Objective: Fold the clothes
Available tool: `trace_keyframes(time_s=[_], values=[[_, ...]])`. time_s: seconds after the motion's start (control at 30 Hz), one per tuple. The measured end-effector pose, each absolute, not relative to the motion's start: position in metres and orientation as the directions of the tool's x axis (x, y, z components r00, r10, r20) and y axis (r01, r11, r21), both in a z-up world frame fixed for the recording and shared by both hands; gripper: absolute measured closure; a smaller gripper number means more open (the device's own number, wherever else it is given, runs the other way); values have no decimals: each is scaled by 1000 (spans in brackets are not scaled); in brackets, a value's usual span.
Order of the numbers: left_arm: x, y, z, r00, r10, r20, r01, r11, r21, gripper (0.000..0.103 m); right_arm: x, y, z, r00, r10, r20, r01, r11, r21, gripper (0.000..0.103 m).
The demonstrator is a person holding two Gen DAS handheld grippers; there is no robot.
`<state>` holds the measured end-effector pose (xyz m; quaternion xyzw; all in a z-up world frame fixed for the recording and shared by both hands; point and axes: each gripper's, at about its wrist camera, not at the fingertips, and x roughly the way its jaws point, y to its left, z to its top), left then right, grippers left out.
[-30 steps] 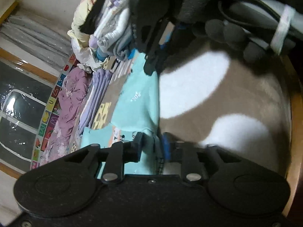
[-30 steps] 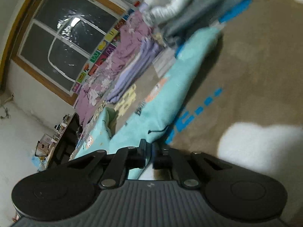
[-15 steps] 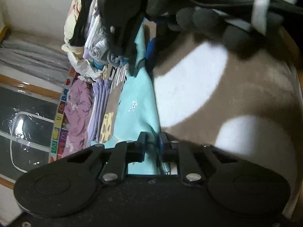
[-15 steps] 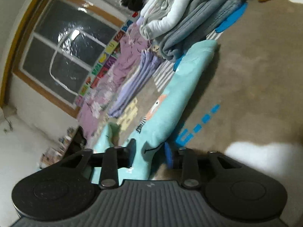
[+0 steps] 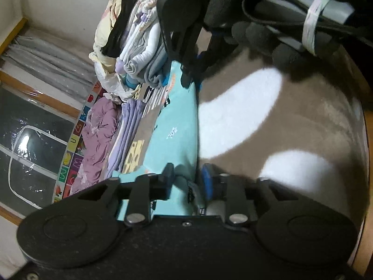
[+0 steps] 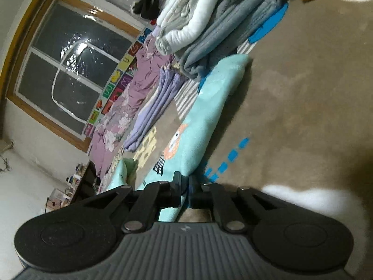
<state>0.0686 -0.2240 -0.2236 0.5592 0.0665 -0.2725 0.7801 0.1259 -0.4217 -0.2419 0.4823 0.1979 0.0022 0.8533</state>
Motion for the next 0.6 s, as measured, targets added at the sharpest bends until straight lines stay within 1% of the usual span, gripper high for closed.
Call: trace_keyframes(time_s=[0.03, 0.1, 0.13, 0.17, 0.2, 0.23, 0.3, 0.43, 0.47, 0.53, 0.57, 0.6], values=[[70, -227, -224, 849, -349, -396, 487, 226, 844, 67, 123, -424, -242, 925, 190, -330, 187, 528, 829, 90], [74, -231, -227, 853, -348, -389, 477, 214, 853, 64, 121, -427, -243, 929, 182, -321, 190, 510, 839, 87], [74, -233, -230, 852, -349, -391, 477, 207, 854, 68, 120, -428, -244, 931, 178, -318, 193, 499, 845, 86], [75, -234, -232, 850, -350, -394, 478, 199, 856, 70, 121, -428, -245, 933, 176, -314, 193, 492, 849, 83], [75, -235, -235, 842, -347, -414, 494, 186, 849, 90, 122, -429, -246, 935, 174, -311, 192, 488, 851, 80], [75, -236, -237, 835, -344, -431, 507, 174, 844, 100, 123, -430, -246, 936, 172, -307, 191, 485, 853, 78], [71, -235, -241, 842, -347, -414, 489, 165, 857, 101, 128, -432, -247, 939, 169, -298, 188, 475, 860, 70], [68, -233, -245, 845, -351, -403, 480, 165, 862, 103, 144, -443, -249, 943, 155, -294, 195, 457, 868, 69], [68, -233, -245, 845, -350, -404, 480, 164, 862, 103, 148, -448, -251, 946, 148, -290, 199, 441, 875, 70], [68, -233, -245, 846, -348, -405, 480, 163, 862, 103, 156, -461, -254, 946, 140, -292, 207, 430, 878, 81], [68, -233, -245, 847, -347, -403, 479, 165, 862, 103, 160, -467, -256, 946, 135, -294, 212, 425, 880, 90], [67, -234, -245, 848, -347, -402, 477, 167, 863, 103, 162, -472, -259, 946, 124, -300, 225, 413, 882, 96]])
